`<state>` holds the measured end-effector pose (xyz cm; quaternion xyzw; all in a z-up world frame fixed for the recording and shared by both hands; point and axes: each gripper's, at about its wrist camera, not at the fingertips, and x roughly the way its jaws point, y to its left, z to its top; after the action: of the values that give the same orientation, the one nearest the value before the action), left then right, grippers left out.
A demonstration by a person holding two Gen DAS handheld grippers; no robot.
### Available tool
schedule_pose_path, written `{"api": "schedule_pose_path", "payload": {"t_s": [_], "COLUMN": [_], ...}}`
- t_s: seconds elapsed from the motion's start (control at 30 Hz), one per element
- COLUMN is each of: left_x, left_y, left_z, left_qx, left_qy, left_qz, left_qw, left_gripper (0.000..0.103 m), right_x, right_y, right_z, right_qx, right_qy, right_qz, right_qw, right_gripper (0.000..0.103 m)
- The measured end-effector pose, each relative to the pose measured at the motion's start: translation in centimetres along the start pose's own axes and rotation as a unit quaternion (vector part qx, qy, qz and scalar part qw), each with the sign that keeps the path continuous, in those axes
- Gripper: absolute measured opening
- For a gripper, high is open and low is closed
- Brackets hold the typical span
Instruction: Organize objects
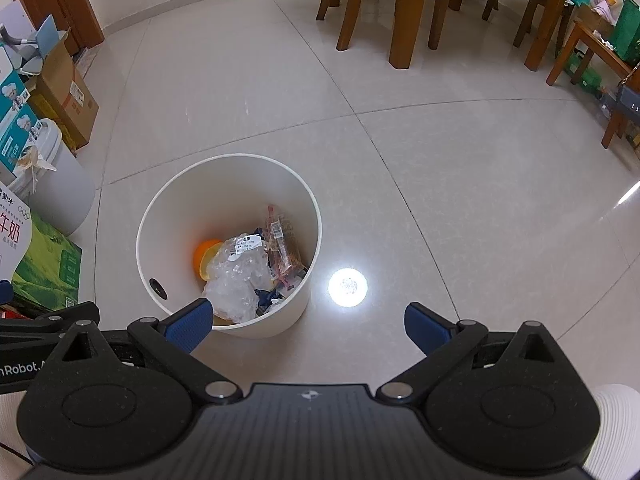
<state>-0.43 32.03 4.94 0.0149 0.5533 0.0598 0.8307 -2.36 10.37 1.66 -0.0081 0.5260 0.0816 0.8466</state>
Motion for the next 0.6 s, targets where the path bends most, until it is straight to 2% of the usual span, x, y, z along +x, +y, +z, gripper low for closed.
{"api": "schedule_pose_path", "payload": {"t_s": [0.6], "left_x": [0.17], "left_y": [0.24], "left_z": [-0.02], "left_qx": [-0.007], "left_qy": [0.006], "left_qz": [0.002], "left_qw": [1.0000], "left_gripper": [0.099], "right_x": [-0.28], "right_y": [-0.16], "right_z": [-0.05], "right_qx": [0.001], "right_qy": [-0.002], "right_qz": [-0.003], "right_qw": [1.000], "right_gripper": [0.103]}}
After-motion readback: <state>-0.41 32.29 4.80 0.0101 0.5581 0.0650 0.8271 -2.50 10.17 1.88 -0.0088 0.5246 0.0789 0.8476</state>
